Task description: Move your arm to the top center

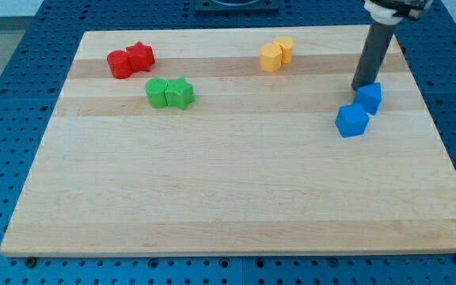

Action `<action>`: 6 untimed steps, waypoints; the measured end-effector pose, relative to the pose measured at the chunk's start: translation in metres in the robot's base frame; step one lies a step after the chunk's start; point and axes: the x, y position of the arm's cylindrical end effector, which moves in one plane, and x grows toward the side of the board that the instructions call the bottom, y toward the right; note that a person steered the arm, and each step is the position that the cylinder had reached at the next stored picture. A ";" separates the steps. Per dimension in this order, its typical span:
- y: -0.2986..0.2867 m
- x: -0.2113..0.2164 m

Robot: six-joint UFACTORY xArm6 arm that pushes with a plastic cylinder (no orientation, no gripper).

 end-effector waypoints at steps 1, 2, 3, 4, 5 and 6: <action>0.000 0.025; 0.000 0.001; 0.000 -0.050; -0.016 -0.107; -0.060 -0.158; -0.124 -0.173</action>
